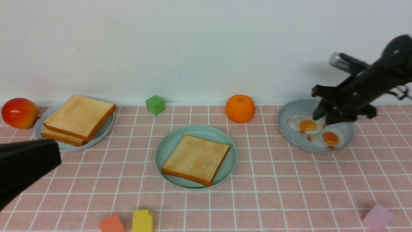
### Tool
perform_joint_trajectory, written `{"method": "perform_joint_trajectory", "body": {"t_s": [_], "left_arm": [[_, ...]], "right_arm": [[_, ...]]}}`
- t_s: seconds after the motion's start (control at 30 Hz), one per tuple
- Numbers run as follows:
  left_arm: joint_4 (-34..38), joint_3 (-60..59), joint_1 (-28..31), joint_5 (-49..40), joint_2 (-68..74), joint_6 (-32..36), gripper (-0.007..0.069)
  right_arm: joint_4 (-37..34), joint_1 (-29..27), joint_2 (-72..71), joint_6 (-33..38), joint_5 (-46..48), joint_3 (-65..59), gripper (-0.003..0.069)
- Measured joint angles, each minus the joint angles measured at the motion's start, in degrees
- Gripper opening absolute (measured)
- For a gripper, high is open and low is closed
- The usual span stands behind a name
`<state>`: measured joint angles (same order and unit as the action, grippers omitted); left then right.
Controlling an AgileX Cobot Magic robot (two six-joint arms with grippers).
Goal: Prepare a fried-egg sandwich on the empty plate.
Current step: Use the right arm to grab a fried egg
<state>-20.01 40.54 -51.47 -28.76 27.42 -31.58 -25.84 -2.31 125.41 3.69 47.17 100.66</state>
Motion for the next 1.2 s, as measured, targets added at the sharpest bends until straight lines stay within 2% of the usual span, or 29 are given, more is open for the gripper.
{"method": "perform_joint_trajectory", "body": {"t_s": [0.37,0.47,0.77,1.2], "left_arm": [[-0.3,-0.06,0.0,0.23,2.02,-0.33,-0.0013],[-0.3,-0.06,0.0,0.29,3.32,-0.33,-0.0013],[-0.3,-0.06,0.0,0.34,4.59,-0.33,-0.0013],[-0.54,-0.06,0.0,0.5,4.59,-0.33,-0.0013]], "right_arm": [[4.91,-1.13,3.57,-5.64,3.0,7.83,0.0329],[6.75,-1.13,3.98,-9.55,3.0,7.97,0.0336],[3.22,-1.13,6.01,-10.71,2.61,7.97,0.0347],[2.66,-1.13,6.98,-10.37,1.82,7.99,0.0337]]}}
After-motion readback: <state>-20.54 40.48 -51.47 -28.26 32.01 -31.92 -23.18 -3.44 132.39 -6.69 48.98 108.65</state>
